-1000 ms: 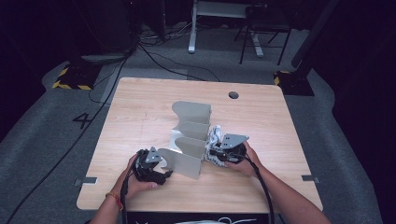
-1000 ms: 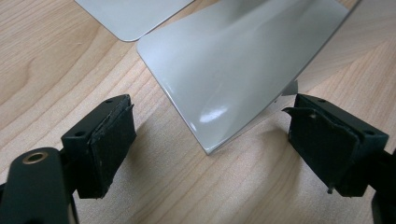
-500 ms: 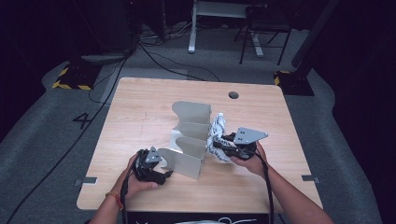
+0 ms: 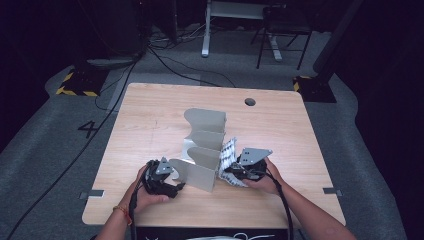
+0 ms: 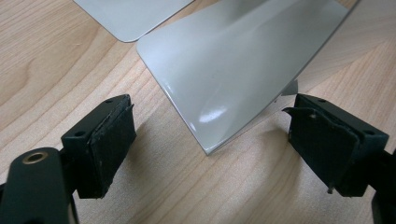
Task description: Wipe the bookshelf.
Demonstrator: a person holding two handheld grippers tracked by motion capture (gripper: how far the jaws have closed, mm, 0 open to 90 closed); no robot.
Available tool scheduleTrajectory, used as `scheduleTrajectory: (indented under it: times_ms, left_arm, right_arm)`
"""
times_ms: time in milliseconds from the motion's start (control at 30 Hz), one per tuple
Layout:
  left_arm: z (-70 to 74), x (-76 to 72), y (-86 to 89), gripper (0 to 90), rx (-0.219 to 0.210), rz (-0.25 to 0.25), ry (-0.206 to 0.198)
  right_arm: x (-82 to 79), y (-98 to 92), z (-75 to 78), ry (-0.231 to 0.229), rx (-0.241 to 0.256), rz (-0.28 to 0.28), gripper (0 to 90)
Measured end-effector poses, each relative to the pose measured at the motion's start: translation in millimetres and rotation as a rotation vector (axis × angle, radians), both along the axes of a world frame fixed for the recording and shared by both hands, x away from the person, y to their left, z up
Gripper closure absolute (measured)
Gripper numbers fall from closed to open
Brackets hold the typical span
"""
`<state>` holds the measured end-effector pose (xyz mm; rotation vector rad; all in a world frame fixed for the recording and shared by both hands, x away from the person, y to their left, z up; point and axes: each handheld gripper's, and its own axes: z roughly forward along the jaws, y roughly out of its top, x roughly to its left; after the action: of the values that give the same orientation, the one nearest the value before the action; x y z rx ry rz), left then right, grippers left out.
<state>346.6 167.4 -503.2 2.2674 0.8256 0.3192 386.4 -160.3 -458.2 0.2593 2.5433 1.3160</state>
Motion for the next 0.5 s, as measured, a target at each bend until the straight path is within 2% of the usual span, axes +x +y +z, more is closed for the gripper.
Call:
scheduleTrajectory:
  times_ms: [67,167,300,333,433,500]
  left_arm:
    - [0.0,0.0,0.0,14.8,0.001,0.0,-0.001]
    - [0.0,0.0,0.0,14.8,0.0,0.0,-0.001]
    - [0.0,0.0,-0.1,14.8,0.001,0.001,-0.002]
    - [0.0,0.0,-0.1,14.8,0.0,0.002,-0.002]
    - [-0.1,0.4,-0.2,14.8,0.0,0.0,-0.006]
    - [-0.1,0.5,-0.4,14.8,-0.001,-0.001,-0.004]
  right_arm:
    - [1.1,3.1,-7.2,0.001,-0.043,0.0,72.6]
    - [3.7,5.6,-14.7,0.006,-0.075,-0.008,72.5]
    - [3.1,4.6,-11.3,-0.014,-0.079,-0.011,73.3]
    - [2.4,3.2,-7.3,-0.028,-0.071,-0.013,73.5]
    - [-1.2,-2.4,7.8,-0.03,0.002,-0.016,73.8]
    - [-8.2,-4.7,20.1,-0.052,0.043,-0.003,74.0]
